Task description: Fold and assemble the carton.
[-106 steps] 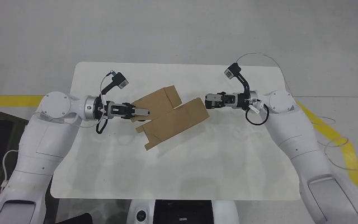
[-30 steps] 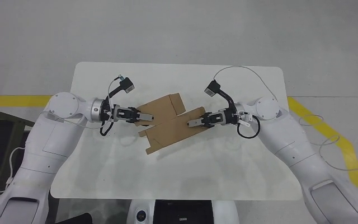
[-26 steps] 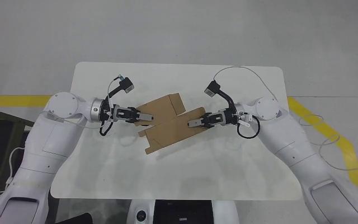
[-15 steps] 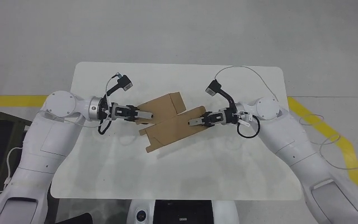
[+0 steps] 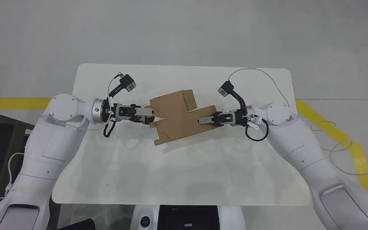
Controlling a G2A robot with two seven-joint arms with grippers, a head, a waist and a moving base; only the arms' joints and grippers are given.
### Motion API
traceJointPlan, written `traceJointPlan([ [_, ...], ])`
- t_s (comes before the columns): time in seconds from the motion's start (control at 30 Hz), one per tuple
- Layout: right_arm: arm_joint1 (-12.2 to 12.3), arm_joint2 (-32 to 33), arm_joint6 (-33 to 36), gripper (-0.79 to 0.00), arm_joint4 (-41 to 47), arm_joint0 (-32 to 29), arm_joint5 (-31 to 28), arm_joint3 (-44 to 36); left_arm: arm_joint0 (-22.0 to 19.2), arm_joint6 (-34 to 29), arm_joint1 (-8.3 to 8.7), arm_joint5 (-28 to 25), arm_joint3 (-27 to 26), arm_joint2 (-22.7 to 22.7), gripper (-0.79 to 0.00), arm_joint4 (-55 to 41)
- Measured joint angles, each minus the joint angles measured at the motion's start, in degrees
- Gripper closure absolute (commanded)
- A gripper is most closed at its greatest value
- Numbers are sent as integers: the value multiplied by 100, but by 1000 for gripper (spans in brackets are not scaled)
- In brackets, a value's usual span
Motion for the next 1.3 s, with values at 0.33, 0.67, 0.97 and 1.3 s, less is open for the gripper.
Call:
traceJointPlan([
  [0.33, -58, 19, -107, 0, -157, 2, -106, 208, 35, -18, 22, 76, -98, -95, -785, 30],
  [0.67, -144, -21, -113, 0, -243, 5, -112, 271, -39, 112, 22, 100, -239, -170, -785, 12],
  [0.97, -187, 18, -130, 0, -215, -90, -129, 165, -124, 336, -22, 84, -175, -40, -785, 139],
  [1.3, -175, 183, -155, 0, -181, -261, -155, 5, -160, 562, -63, 121, -26, 41, -785, 166],
])
